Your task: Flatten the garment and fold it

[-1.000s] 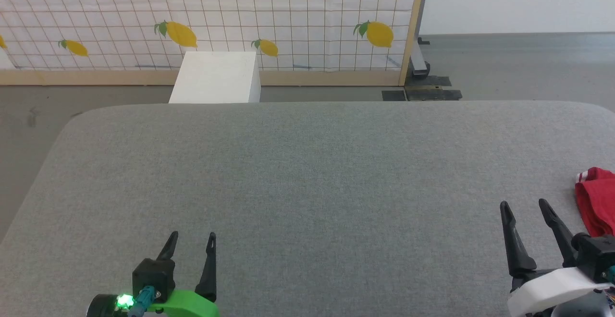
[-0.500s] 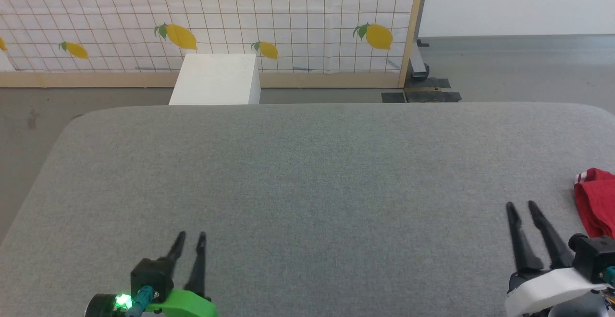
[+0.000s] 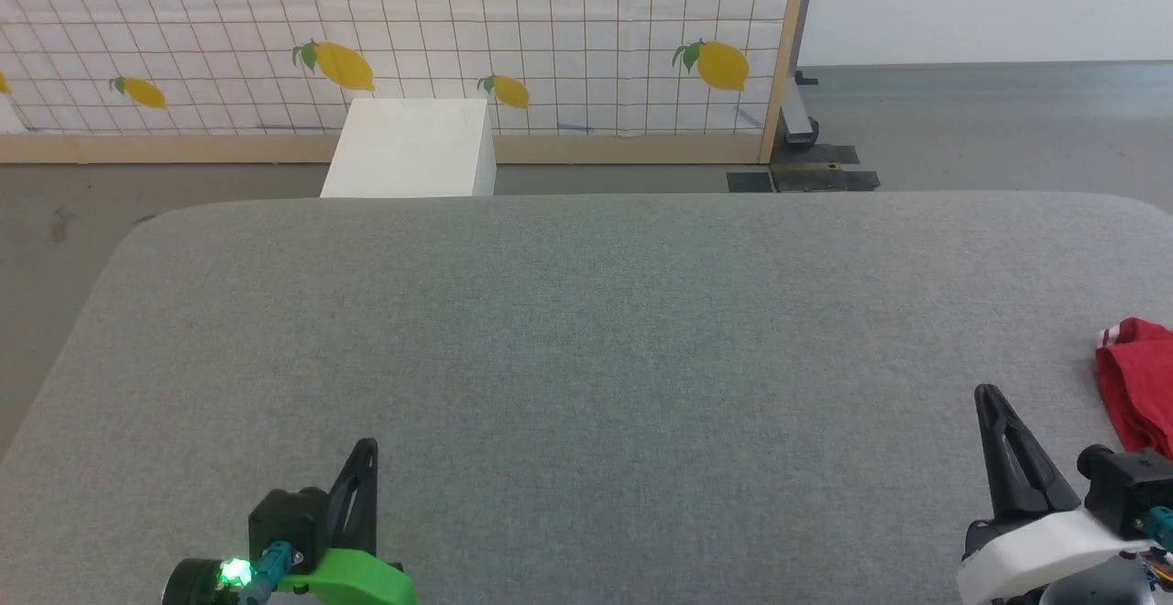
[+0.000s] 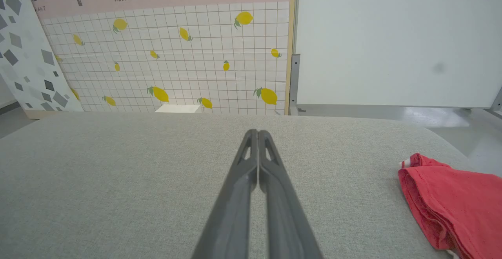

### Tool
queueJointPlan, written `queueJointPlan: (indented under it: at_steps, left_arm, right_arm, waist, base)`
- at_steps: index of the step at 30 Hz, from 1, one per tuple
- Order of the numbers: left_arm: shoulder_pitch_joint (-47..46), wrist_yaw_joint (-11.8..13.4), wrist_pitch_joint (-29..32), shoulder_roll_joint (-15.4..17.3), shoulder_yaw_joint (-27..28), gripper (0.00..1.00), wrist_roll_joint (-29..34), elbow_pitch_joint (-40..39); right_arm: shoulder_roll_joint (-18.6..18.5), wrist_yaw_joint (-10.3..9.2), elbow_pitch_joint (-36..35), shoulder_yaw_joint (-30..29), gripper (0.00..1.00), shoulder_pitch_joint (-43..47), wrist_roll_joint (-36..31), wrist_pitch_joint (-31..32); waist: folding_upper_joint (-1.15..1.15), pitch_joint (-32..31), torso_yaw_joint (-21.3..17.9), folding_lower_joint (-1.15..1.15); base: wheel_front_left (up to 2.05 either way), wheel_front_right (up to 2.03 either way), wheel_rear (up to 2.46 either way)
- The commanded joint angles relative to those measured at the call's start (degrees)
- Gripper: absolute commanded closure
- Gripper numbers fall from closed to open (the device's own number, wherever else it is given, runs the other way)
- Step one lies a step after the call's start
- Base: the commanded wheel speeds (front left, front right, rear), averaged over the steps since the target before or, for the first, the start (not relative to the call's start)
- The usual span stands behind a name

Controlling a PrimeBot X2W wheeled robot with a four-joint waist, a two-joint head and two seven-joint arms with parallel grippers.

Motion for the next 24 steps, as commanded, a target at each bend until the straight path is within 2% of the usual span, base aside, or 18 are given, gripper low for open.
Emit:
queueJointPlan:
  at_steps: [1, 24]
  left_arm:
    - [-0.47, -0.28, 0.26, -0.37, 0.66, 1.00, 0.99, -0.26]
    - [-1.32, -1.79, 1.82, -2.90, 3.82, 1.00, 4.21, -1.03]
  right_arm:
    - [0.23, -0.01, -0.07, 0.15, 1.00, -0.60, -0.82, 0.16]
    - [1.05, -0.02, -0.21, 1.11, 1.00, -1.80, -2.60, 1.05]
  waist:
    - [0.00, 0.04, -0.01, 0.00]
    - [0.00, 0.74, -0.20, 0.00]
  base:
    - [0.00, 0.00, 0.00]
    - [0.00, 0.00, 0.00]
